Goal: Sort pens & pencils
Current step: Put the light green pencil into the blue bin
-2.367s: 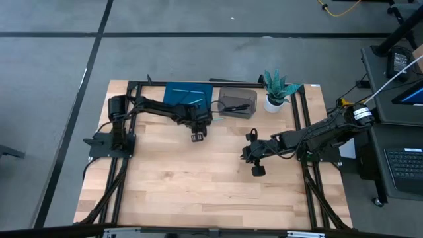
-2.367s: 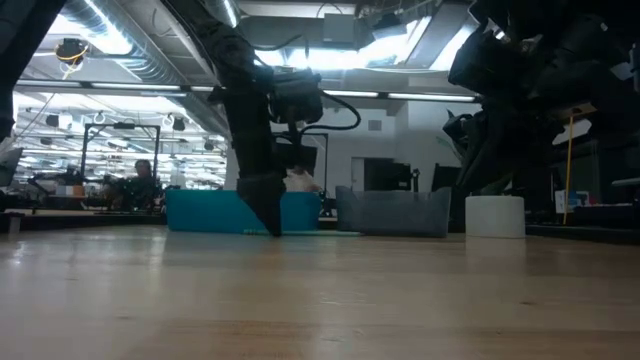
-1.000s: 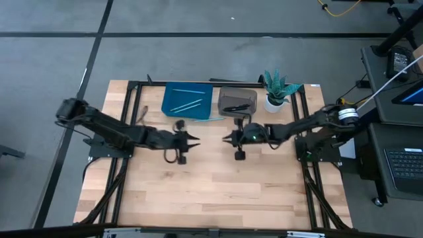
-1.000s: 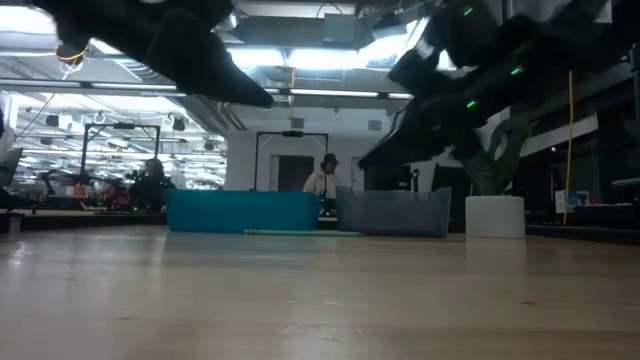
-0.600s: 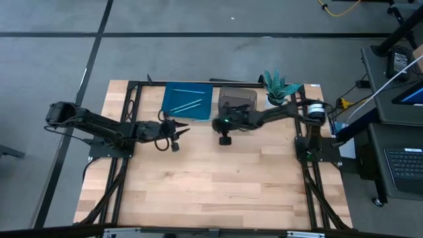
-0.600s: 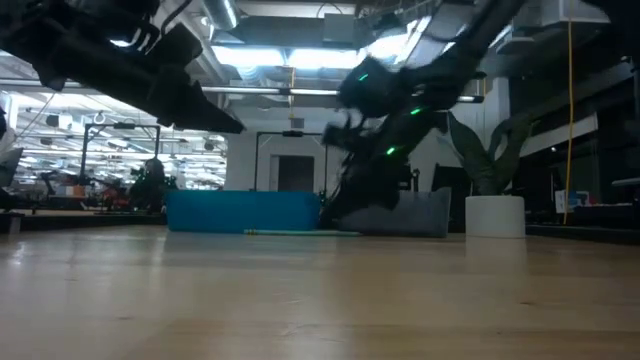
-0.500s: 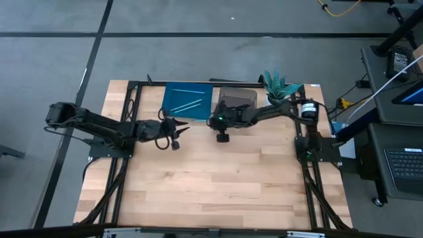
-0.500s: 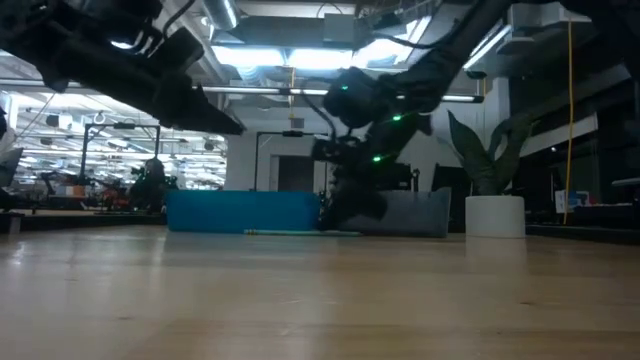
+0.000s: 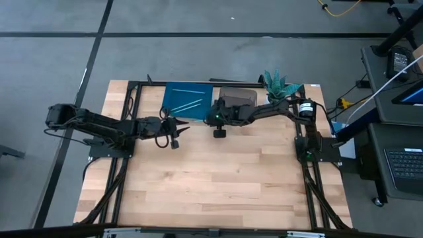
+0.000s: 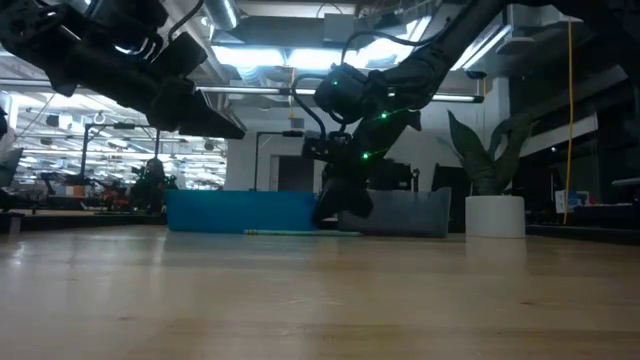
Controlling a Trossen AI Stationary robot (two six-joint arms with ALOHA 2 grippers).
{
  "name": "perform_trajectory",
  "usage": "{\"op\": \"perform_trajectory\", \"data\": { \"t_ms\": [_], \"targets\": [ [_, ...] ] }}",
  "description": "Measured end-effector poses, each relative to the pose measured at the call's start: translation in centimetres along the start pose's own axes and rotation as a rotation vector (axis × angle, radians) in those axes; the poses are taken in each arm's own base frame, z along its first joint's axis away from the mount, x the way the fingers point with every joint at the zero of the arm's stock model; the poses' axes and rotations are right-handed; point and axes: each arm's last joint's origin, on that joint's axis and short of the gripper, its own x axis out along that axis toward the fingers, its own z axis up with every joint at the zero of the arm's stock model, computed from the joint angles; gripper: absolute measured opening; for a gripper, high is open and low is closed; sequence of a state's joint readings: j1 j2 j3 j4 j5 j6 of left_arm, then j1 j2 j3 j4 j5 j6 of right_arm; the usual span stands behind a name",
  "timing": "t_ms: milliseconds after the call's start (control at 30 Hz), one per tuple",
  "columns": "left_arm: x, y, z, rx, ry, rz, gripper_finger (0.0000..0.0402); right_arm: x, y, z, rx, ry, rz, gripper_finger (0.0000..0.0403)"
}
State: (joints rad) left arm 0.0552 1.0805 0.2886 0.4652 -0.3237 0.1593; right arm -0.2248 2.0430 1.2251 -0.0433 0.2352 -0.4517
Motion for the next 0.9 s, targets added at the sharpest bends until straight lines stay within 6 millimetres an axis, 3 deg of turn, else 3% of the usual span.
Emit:
{"op": "perform_trajectory", "data": {
  "t_ms": [300,433,900],
  "targets": [
    [0.2,0.5,-0.1,0.025,0.002,-0.005,0.0082,0.4,-1.9,-0.8,0.038,0.008,-0.027,0.0037],
    [0.2,0.5,-0.1,0.025,0.002,-0.005,0.0082,0.6,-2.2,-1.1,0.052,-0.012,0.037,0.0037],
    [0.2,0.3,-0.1,0.019,-0.009,-0.068,0.0082,0.2,-0.1,-1.5,0.013,0.042,0.189,0.0037]
  ]
}}
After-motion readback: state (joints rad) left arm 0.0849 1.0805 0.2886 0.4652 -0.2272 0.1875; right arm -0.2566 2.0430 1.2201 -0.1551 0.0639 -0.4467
